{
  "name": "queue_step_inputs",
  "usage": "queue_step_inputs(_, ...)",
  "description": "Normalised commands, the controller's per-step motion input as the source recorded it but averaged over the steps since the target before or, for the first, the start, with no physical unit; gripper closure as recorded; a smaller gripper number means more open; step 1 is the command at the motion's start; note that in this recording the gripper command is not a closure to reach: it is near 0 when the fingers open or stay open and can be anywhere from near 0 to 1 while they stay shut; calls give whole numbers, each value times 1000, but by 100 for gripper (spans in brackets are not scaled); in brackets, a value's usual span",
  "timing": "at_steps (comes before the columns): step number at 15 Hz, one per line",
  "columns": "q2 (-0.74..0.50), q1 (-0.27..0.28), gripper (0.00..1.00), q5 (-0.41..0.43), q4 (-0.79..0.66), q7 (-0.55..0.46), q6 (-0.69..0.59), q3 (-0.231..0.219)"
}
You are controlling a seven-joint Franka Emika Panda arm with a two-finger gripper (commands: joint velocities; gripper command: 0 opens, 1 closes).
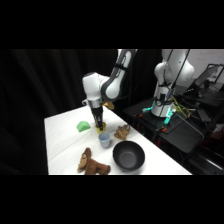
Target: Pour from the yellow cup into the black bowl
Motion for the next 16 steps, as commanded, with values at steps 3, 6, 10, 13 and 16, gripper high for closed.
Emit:
queue_step_inputs(3, -255, 39, 0, -130, -101, 128, -66, -31)
queue_step_inputs(6, -511, 38, 0, -118, -170, 138, -190, -35)
queue_step_inputs(10, -744, 58, 0, -165, -200, 192, -358, -49)
queue_step_inputs(13, -474, 96, 0, -286, -60, 345, -342, -41)
queue_step_inputs(16, -171, 68, 0, -236, -22, 239, -110, 9)
